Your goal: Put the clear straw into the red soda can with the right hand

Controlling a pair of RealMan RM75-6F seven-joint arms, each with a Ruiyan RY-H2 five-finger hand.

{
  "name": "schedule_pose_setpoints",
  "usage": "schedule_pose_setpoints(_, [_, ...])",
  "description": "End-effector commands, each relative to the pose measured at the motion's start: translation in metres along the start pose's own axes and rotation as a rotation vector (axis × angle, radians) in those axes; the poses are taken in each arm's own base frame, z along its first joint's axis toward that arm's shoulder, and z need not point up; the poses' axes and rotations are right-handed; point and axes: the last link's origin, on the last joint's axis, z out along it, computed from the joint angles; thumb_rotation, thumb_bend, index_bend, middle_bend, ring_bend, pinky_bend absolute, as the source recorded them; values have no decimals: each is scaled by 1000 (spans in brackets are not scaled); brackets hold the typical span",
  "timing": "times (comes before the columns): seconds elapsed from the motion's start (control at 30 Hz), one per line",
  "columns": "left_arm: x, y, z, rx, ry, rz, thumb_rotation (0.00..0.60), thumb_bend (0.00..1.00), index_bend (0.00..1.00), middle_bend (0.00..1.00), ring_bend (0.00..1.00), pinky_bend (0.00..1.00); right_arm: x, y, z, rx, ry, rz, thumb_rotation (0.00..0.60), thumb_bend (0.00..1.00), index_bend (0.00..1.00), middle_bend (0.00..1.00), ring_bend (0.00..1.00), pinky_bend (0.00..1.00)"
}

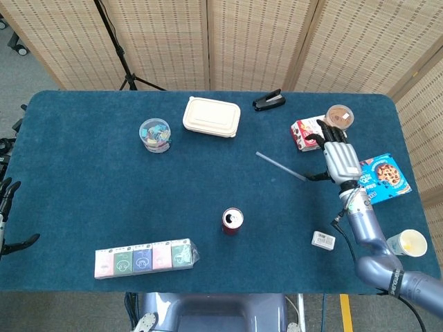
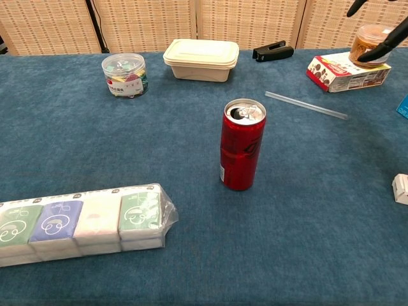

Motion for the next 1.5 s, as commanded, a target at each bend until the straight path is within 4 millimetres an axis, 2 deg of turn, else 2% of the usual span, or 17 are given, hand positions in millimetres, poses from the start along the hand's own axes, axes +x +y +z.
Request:
schedule_pose_setpoints(0.03, [0, 0, 1, 2, 1, -2, 600, 0, 0, 0, 0, 0, -13, -13, 24, -40, -31, 13, 600, 0, 279, 0, 0, 0])
schedule_pose_setpoints(0.3, [-3, 1, 9, 12, -18, 11, 600, 0, 0, 0, 0, 0, -45, -36, 52, -86, -81, -14, 600, 0, 307, 0, 0, 0])
schedule_pose_setpoints(0.57, [0, -3, 11, 35, -10, -3, 600, 0, 0, 0, 0, 0, -77, -49, 75, -148, -132, -8, 600, 1, 323, 0, 0, 0])
schedule_pose_setpoints(0.67, [1, -5, 13, 46, -8, -9, 600, 0, 0, 0, 0, 0, -87, -57, 80, -149, -155, 8, 600, 49, 325, 0, 0, 0])
schedule_pose_setpoints(0.77, [1, -6, 13, 51, -9, -12, 600, 0, 0, 0, 0, 0, -93, -60, 84, -157, -166, 4, 600, 106, 329, 0, 0, 0])
schedule_pose_setpoints(1.0, [2, -7, 12, 51, -8, -17, 600, 0, 0, 0, 0, 0, -104, -60, 91, -185, -188, -1, 600, 160, 349, 0, 0, 0])
schedule_pose_setpoints(1.27, [4, -8, 12, 52, -6, -26, 600, 0, 0, 0, 0, 0, -115, -63, 96, -215, -214, 18, 600, 304, 369, 0, 0, 0])
schedule_pose_setpoints(1.5, [5, -10, 12, 58, -7, -33, 600, 0, 0, 0, 0, 0, -122, -67, 98, -215, -227, 10, 600, 321, 379, 0, 0, 0])
